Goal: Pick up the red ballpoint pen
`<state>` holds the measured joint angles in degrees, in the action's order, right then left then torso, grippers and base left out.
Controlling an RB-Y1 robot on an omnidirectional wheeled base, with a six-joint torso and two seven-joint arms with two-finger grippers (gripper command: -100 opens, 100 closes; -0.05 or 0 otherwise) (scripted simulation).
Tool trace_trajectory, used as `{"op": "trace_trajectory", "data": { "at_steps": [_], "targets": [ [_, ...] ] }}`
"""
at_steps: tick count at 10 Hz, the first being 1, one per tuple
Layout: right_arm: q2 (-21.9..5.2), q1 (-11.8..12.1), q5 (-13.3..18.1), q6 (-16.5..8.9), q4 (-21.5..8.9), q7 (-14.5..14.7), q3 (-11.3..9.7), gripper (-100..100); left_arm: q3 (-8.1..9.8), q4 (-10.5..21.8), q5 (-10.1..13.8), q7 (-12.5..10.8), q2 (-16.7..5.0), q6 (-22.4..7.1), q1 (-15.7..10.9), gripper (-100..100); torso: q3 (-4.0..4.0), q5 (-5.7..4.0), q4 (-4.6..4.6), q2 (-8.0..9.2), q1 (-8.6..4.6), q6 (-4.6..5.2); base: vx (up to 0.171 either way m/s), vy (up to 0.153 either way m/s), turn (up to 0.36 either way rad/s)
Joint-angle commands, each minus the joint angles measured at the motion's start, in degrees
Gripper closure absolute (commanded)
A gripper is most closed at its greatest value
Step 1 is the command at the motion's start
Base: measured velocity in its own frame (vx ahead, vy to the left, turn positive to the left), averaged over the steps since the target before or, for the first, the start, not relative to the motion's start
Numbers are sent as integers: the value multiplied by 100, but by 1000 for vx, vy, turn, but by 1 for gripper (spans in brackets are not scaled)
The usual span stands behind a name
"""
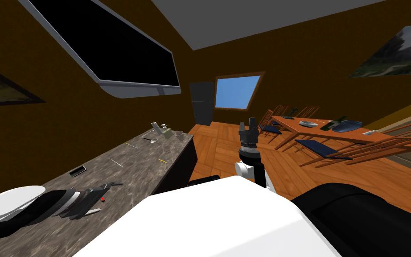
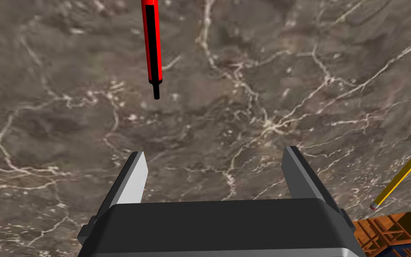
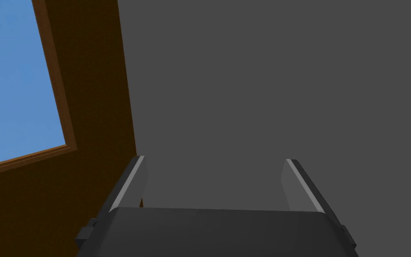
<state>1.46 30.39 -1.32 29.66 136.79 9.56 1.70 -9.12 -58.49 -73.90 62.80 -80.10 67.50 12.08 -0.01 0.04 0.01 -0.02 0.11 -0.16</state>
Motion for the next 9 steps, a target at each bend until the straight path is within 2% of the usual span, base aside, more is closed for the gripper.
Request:
{"op": "trace_trajectory", "data": {
  "at_steps": [1,2,5,6,7,8,9],
  "targets": [
    [0,0,0,0,0,0,0,0,-144,233,-286,108,-58,62,-68,-100,0,0,0,0,0,0,16,24,-134],
    [0,0,0,0,0,0,0,0,-144,233,-290,108,-58,62,-68,-100,0,-1,0,0,0,3,11,19,-78],
    [0,0,0,0,0,0,0,0,-388,550,-737,267,-125,109,-93,-100,1,0,0,1,-1,1,10,19,-143],
    [0,0,0,0,0,0,0,0,-411,668,-720,326,-15,111,-227,-100,1,0,0,1,0,1,5,13,-26],
    [0,0,0,0,0,0,0,0,-419,681,-735,344,-15,112,-228,0,2,-1,1,3,-4,-2,0,0,0],
    [0,0,0,0,0,0,0,0,-486,705,-717,185,51,8,-216,-100,3,-2,1,5,-9,-2,-70,23,-209],
    [0,-2,0,0,0,0,-1,0,-531,722,-706,80,95,-61,-208,-100,13,-1,5,25,-3,4,-125,30,-305]
  ]
}}
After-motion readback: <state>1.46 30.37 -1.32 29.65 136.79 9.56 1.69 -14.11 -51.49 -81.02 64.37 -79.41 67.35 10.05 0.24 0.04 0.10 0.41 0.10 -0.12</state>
